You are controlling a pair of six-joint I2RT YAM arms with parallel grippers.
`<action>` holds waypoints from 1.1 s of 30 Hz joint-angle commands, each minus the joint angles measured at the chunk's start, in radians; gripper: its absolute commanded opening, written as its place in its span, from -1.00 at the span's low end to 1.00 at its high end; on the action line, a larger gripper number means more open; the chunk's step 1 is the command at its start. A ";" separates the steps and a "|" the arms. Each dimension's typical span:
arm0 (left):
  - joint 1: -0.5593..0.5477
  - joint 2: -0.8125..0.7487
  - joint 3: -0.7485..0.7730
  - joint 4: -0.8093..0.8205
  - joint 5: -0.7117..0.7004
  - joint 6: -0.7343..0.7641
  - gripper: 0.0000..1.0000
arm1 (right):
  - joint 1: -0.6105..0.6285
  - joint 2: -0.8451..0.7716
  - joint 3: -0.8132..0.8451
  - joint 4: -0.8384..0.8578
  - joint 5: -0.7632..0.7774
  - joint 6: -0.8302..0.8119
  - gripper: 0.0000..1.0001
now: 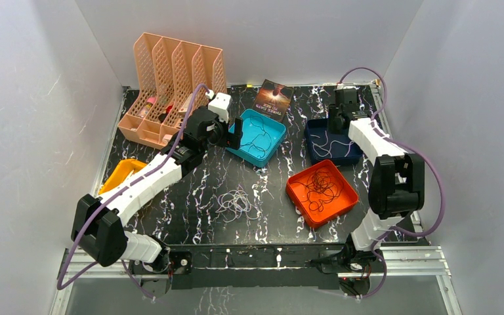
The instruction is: Untangle the cables
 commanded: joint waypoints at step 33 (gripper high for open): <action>-0.037 -0.186 -0.205 -0.296 0.413 -0.268 0.53 | 0.393 -0.557 -0.480 0.226 -0.451 0.312 0.03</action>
